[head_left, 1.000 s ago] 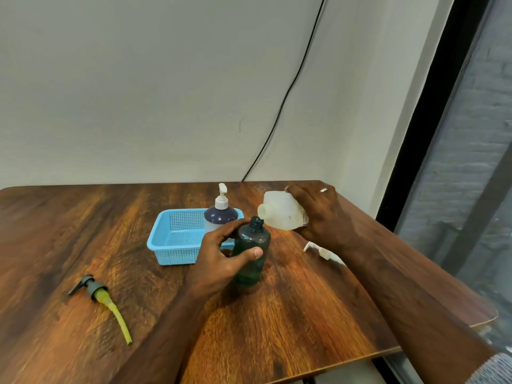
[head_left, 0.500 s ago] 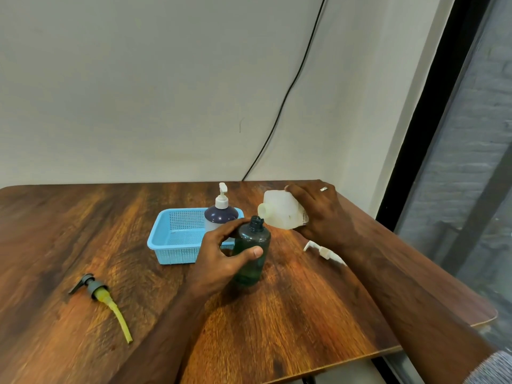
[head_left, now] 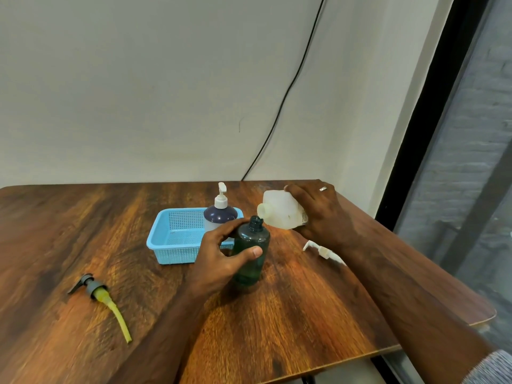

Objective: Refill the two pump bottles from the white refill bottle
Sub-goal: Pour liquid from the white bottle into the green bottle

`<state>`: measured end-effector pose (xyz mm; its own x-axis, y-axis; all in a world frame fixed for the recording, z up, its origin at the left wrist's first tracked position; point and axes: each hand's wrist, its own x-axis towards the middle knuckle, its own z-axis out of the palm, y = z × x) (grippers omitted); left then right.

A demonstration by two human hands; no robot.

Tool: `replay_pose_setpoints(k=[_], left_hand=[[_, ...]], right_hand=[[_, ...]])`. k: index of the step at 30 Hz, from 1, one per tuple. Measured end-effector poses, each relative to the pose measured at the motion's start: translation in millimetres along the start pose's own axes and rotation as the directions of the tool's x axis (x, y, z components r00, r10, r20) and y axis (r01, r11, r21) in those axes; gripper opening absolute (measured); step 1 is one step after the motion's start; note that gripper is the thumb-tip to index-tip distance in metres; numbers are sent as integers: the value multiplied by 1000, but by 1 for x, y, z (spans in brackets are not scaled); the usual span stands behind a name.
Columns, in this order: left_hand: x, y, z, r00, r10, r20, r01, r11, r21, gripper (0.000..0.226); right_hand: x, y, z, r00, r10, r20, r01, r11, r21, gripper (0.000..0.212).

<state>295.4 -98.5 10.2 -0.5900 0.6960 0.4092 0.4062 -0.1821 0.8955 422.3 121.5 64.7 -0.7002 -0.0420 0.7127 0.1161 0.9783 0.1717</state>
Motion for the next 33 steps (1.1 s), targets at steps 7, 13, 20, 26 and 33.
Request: replay_pose_setpoints(k=[7, 13, 20, 26, 33], left_hand=[[0, 1, 0, 1000, 0, -5, 0, 1000, -7, 53], [0, 1, 1, 999, 39, -10, -39, 999, -16, 52], [0, 1, 0, 999, 42, -14, -43, 999, -15, 51], [0, 0, 1, 999, 38, -15, -38, 999, -22, 51], [0, 1, 1, 1000, 25, -13, -26, 1000, -5, 51]], right_hand=[[0, 1, 1, 1000, -3, 3, 3, 1000, -4, 73], [0, 3, 1, 1000, -16, -9, 16, 1000, -24, 73], [1, 1, -1, 1000, -14, -9, 13, 1000, -22, 73], [1, 1, -1, 1000, -3, 0, 3, 1000, -21, 77], [0, 1, -1, 1000, -3, 0, 3, 1000, -13, 76]])
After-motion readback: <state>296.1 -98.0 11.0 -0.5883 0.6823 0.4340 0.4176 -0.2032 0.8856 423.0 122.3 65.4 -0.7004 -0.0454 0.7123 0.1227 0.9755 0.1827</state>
